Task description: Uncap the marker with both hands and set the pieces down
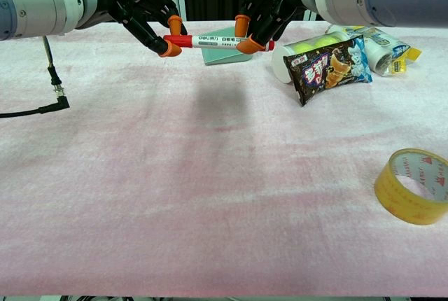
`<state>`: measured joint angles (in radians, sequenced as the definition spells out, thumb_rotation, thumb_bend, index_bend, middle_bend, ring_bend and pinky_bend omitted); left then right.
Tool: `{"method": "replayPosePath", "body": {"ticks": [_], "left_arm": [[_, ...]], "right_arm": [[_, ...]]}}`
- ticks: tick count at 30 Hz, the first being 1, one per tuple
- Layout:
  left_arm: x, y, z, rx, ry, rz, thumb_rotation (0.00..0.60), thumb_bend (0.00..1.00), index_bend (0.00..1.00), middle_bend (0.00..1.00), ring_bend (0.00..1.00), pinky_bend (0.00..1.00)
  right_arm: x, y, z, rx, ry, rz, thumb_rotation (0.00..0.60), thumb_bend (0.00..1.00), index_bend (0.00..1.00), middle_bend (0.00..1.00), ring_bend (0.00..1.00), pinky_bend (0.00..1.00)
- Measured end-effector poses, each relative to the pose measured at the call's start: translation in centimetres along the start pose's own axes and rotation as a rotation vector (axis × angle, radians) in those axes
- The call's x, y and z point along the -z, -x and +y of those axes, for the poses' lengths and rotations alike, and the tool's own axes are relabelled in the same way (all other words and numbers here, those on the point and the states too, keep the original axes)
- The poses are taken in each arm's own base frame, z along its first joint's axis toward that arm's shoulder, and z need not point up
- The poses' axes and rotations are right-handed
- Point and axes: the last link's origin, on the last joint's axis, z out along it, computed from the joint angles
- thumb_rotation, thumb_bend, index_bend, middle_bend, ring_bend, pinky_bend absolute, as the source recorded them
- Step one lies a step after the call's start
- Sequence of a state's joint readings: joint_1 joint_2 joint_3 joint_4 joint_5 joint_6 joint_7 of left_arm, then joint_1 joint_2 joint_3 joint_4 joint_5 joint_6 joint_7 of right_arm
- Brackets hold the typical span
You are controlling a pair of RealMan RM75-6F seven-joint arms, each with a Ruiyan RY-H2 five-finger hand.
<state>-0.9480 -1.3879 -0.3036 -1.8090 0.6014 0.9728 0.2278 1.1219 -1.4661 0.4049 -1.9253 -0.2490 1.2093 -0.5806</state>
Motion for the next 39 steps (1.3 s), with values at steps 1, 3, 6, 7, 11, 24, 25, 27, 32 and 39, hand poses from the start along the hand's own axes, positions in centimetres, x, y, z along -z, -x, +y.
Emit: {"method": "replayPosePath", "body": {"ticks": [1,3,6,7,11,24,25,27,32,39], "left_arm": [[0.01,0.00,0.00,0.001,0.000,0.000,0.600,0.33,0.61,0.28,0.13,0.23],[0.02,-0.03,-0.01,0.003,0.000,0.001,0.600,0.33,0.61,0.28,0.13,0.23],[0.05,-0.06,-0.04,0.003,-0.001,0.002,0.600,0.33,0.61,0.28,0.13,0.23],[0.07,-0.07,-0.04,0.002,-0.001,0.003,0.600,0.33,0.61,0.28,0.13,0.23],[0.17,-0.07,-0.03,0.000,0.000,0.004,0.600,0.33,0.61,0.28,0.13,0.23],[0.03,0.06,0.01,-0.002,0.000,0.002,0.600,0.33,0.62,0.29,0.13,0.23],[0.03,0.06,0.03,-0.002,0.001,0.002,0.600,0.33,0.62,0.29,0.13,0.23],[0.01,0.13,0.07,-0.001,0.002,0.001,0.600,0.33,0.62,0.29,0.13,0.23],[-0.08,0.25,0.06,-0.001,0.000,-0.001,0.600,0.35,0.63,0.29,0.13,0.23],[-0.06,0.27,0.17,-0.003,-0.002,0.002,0.600,0.37,0.63,0.29,0.13,0.23]], "right_arm": [[0.00,0.00,-0.02,0.000,-0.001,0.000,0.600,0.51,0.79,0.49,0.40,0.26],[0.01,0.00,-0.05,-0.002,-0.002,0.001,0.600,0.51,0.79,0.49,0.40,0.26],[0.02,-0.02,-0.07,-0.003,-0.002,0.003,0.600,0.51,0.79,0.49,0.40,0.26],[0.04,-0.03,-0.08,-0.003,-0.002,0.004,0.600,0.51,0.79,0.49,0.40,0.26],[0.10,-0.08,-0.08,-0.004,-0.003,0.007,0.600,0.51,0.80,0.49,0.40,0.26],[0.05,-0.07,-0.05,-0.004,-0.004,0.007,0.600,0.53,0.81,0.49,0.40,0.26],[0.06,-0.03,-0.03,-0.004,-0.003,0.006,0.600,0.53,0.81,0.49,0.40,0.26],[0.08,0.00,0.04,-0.004,0.000,0.004,0.600,0.53,0.81,0.49,0.40,0.26],[0.10,-0.11,0.06,-0.008,0.000,0.007,0.600,0.53,0.83,0.50,0.40,0.26],[0.11,-0.11,0.11,-0.010,-0.001,0.004,0.600,0.56,0.85,0.50,0.40,0.26]]}}
